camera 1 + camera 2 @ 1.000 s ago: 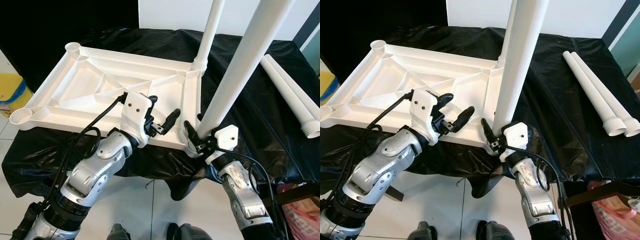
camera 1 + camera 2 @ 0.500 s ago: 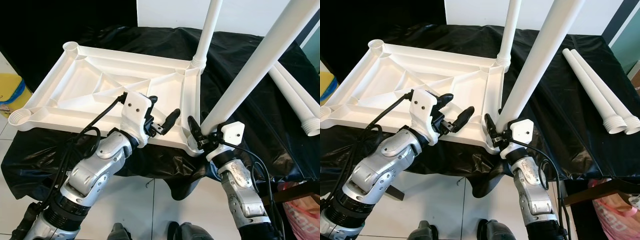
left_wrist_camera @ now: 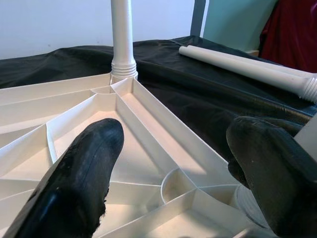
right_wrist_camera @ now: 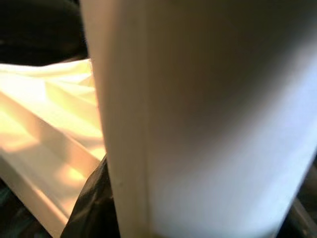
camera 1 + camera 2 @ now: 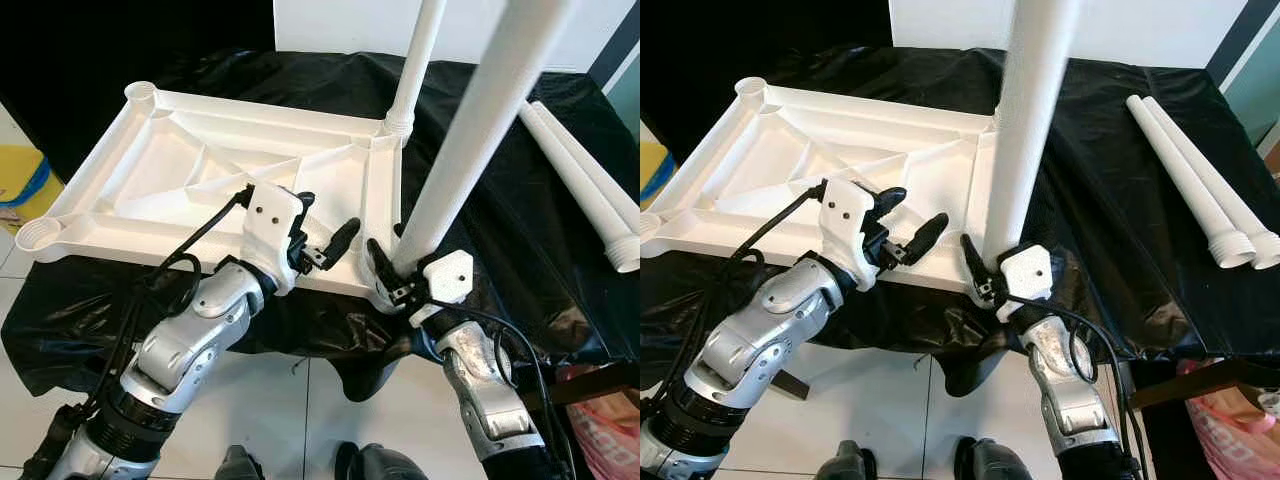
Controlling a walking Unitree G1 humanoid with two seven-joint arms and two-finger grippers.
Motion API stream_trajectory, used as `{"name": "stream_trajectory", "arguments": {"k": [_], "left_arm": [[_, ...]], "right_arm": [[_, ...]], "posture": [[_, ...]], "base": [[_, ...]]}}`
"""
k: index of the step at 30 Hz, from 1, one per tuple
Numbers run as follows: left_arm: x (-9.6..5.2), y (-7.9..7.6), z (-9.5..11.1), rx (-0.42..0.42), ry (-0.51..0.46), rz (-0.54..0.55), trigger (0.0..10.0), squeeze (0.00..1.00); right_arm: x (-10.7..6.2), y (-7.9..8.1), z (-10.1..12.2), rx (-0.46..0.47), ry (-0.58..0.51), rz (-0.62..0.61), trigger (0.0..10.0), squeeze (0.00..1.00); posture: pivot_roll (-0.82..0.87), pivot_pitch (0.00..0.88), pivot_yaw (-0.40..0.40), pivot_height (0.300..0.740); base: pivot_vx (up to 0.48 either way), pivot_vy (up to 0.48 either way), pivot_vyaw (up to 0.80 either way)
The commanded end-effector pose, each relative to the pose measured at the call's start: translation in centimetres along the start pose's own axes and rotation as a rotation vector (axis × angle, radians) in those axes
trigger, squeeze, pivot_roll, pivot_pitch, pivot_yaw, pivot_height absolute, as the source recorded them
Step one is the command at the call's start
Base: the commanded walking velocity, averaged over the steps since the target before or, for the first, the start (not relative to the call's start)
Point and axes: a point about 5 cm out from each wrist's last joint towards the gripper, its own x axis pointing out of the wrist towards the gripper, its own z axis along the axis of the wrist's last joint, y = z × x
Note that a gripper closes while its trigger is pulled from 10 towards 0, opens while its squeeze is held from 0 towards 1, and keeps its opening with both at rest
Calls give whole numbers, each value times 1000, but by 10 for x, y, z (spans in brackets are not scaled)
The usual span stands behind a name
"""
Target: Building children table
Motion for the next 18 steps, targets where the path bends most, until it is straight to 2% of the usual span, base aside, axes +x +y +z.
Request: {"name": "stream_trajectory", "arguments": {"k": [1, 2, 3, 6, 7, 14, 18], "left_arm": [[-2, -12, 1, 13, 6, -192, 10000, 0], [-2, -12, 1, 13, 6, -192, 10000, 0], [-2, -12, 1, 13, 7, -194, 10000, 0], [-2, -12, 1, 13, 8, -194, 10000, 0], [-2, -12, 1, 13, 8, -196, 10000, 0], [-2, -13, 1, 15, 8, -202, 10000, 0], [-2, -14, 2, 16, 7, -203, 10000, 0]], "right_arm": [[-14, 4, -26, 78, 145, -9, 10000, 0], [-14, 4, -26, 78, 145, -9, 10000, 0], [-16, -1, -31, 150, 186, -65, 10000, 0], [-16, -4, -33, 190, 203, -100, 10000, 0], [-16, -8, -35, 231, 218, -134, 10000, 0], [-16, -11, -38, 221, 224, -151, 10000, 0], [-18, -10, -40, 247, 234, -163, 10000, 0]], "posture": [[50, 189, -67, 740], [50, 189, -67, 740], [50, 188, -66, 740], [50, 187, -65, 740], [50, 187, -65, 740], [52, 179, -68, 740], [53, 179, -69, 740]], "base": [[0, 0, 0], [0, 0, 0], [0, 0, 0], [0, 0, 0], [0, 0, 0], [0, 0, 0], [0, 0, 0]]}}
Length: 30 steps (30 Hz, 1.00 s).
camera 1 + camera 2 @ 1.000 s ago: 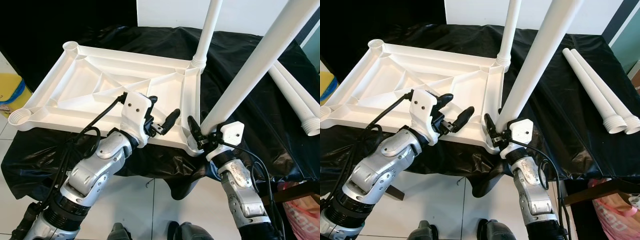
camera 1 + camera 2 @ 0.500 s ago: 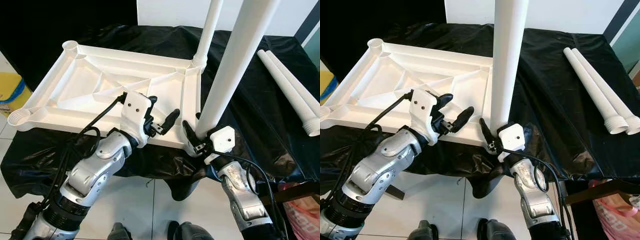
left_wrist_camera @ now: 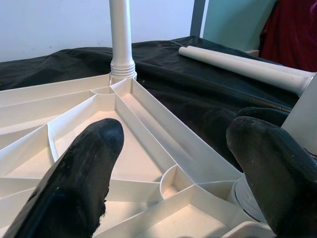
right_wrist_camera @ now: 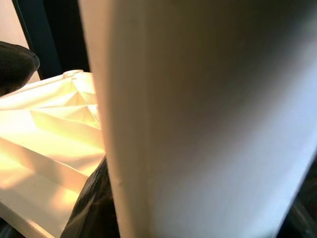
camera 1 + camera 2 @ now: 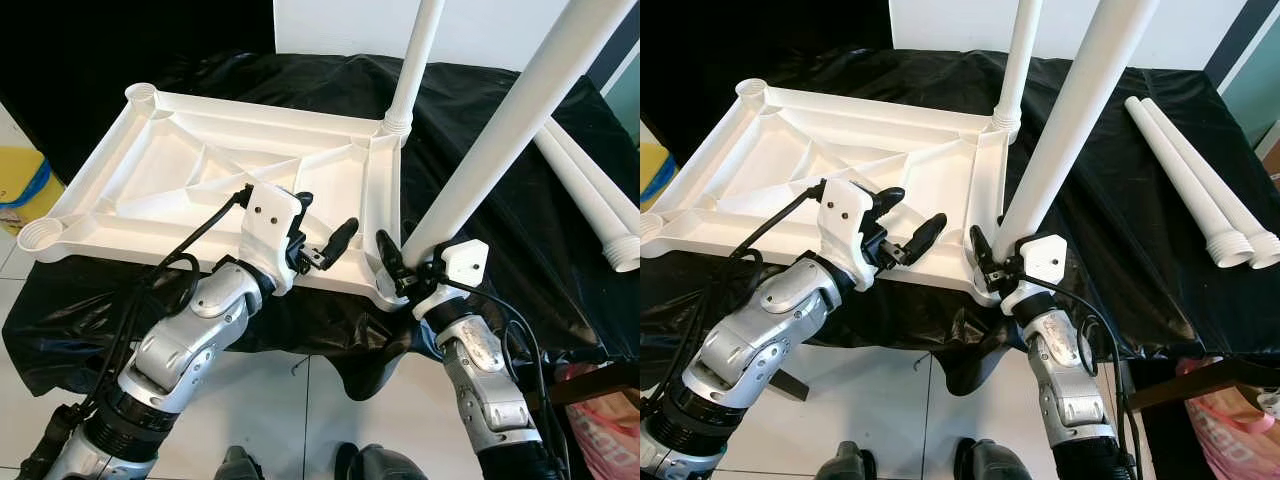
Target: Building children table
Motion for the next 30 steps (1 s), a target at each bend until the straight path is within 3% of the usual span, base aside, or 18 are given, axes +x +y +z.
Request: {"name": "stream_trajectory", "arguments": {"k": [1, 7, 11, 16, 19, 30], "left_arm": [[-2, -15, 2, 10, 2, -204, 10000, 0], [-3, -15, 2, 11, 5, -204, 10000, 0], [-3, -15, 2, 12, 3, -203, 10000, 0], [-3, -15, 2, 12, 2, -198, 10000, 0], [-4, -14, 2, 9, 3, -192, 10000, 0], [-4, -14, 2, 8, 4, -191, 10000, 0]], "right_arm": [[-17, -6, -33, 33, 187, -47, 10000, 0], [-17, -5, -32, 13, 188, -48, 10000, 0], [-17, -5, -32, -48, 194, -80, 10000, 0], [-20, -13, -38, -93, 229, -255, 10000, 0], [-22, -18, -43, -63, 259, -477, 10000, 0], [-18, -16, -43, -29, 244, -479, 10000, 0]], "posture": [[53, 179, -70, 740], [55, 177, -72, 740], [55, 179, -77, 740], [57, 184, -82, 740], [58, 186, -81, 740], [53, 198, -73, 740]], "base": [[0, 0, 0], [0, 0, 0], [0, 0, 0], [0, 0, 0], [0, 0, 0], [0, 0, 0]]}}
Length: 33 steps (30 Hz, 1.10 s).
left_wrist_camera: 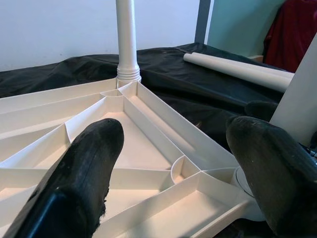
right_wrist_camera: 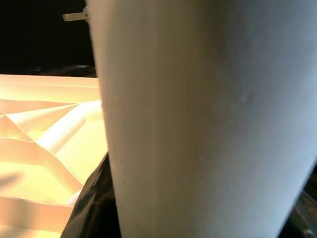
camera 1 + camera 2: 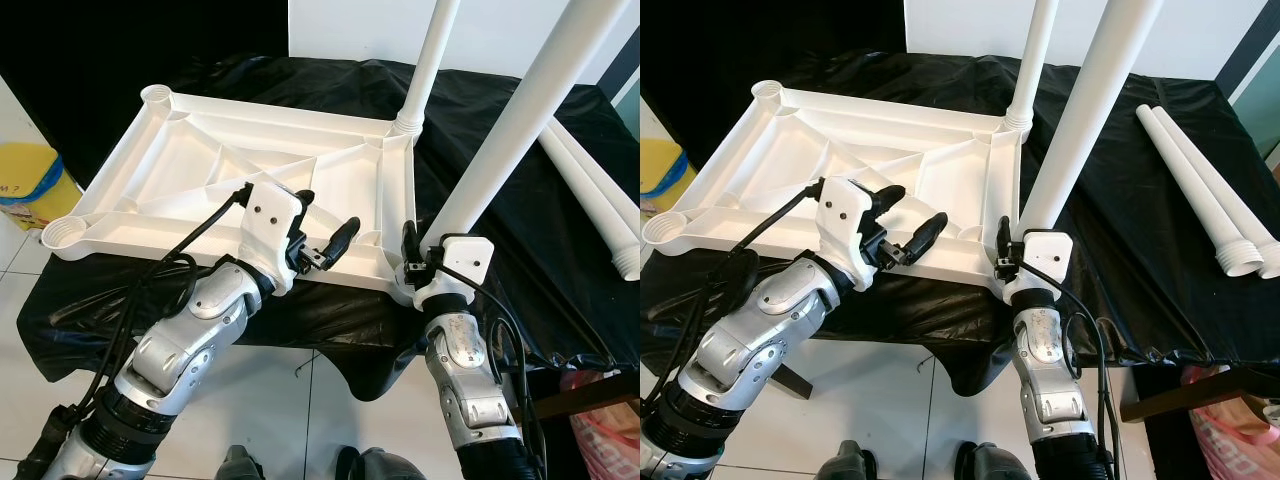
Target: Building children table
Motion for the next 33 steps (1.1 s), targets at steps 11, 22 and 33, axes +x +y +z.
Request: {"name": "stream_trajectory", "arguments": {"k": [11, 22, 33], "left_arm": [[-1, -11, -1, -4, 10, -177, 10000, 0], [2, -10, -2, 0, 8, -188, 10000, 0], [3, -11, -1, 6, 9, -193, 10000, 0]], "right_arm": [[-13, -13, -42, 36, 239, -69, 10000, 0], [-5, -5, -40, 46, 212, 32, 10000, 0], [9, -3, -17, 36, 87, 92, 10000, 0]], "posture": [[25, 198, -79, 740], [20, 184, -69, 740], [29, 173, -75, 740]], "base": [[0, 0, 0], [0, 0, 0], [0, 0, 0]]}}
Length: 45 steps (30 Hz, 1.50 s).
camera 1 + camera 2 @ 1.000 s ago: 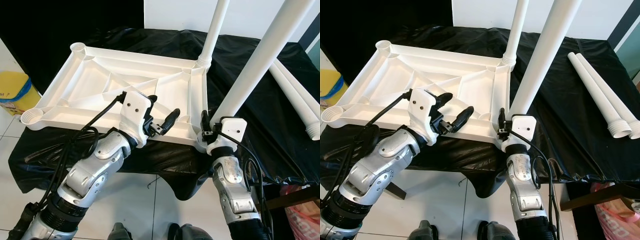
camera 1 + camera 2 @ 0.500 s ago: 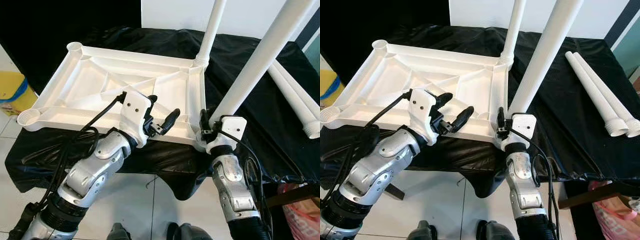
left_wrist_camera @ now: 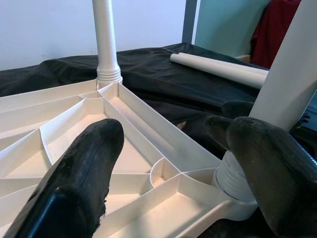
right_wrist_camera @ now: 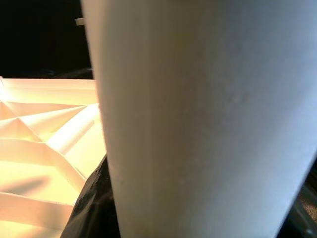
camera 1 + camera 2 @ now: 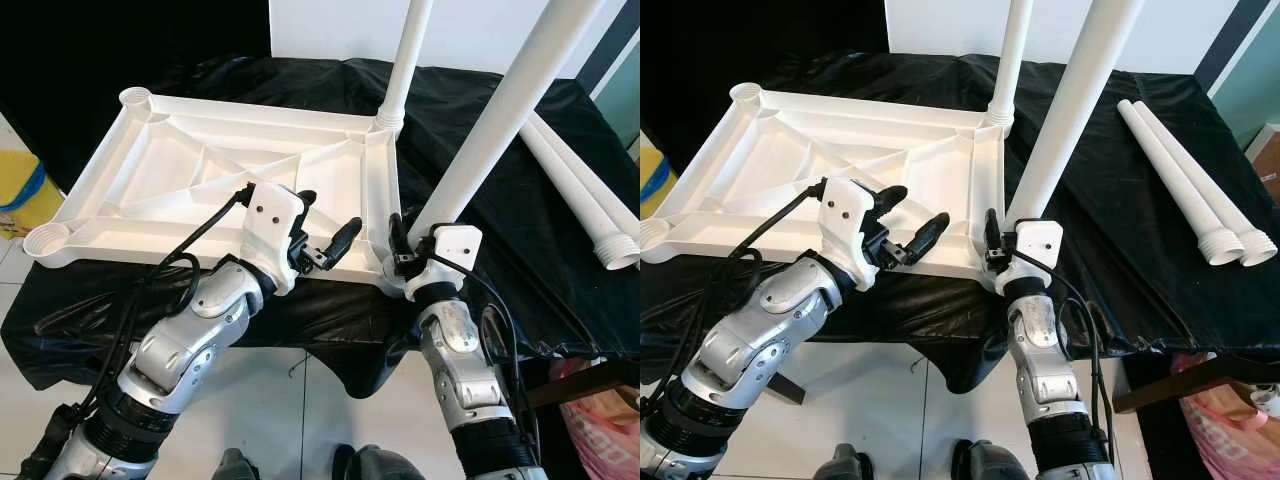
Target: Building children table
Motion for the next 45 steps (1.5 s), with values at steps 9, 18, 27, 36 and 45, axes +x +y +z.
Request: {"name": "stream_trajectory", "arguments": {"k": [9, 18, 27, 36, 45], "left_arm": [[0, -9, 0, 1, 11, -198, 10000, 0], [1, -10, -1, -37, 15, -221, 10000, 0], [4, -9, 1, -41, 8, -219, 10000, 0], [4, -6, 2, -39, 7, -221, 10000, 0], [4, -6, 3, -58, 5, -237, 10000, 1000]], "right_arm": [[-9, -21, 24, -22, -30, 2, 10000, 0], [-4, -23, 59, -9, -152, 13, 10000, 0], [0, -22, 76, -20, -191, 70, 10000, 0], [6, -33, 73, -64, -136, 145, 10000, 0], [9, -41, 70, -93, -92, 187, 10000, 0]], "posture": [[15, 180, -75, 740], [-4, 189, -66, 740], [-6, 187, -68, 740], [-5, 182, -72, 740], [-3, 167, -72, 740]], "base": [[0, 0, 0], [0, 0, 0], [0, 0, 0], [0, 0, 0], [0, 0, 0]]}}
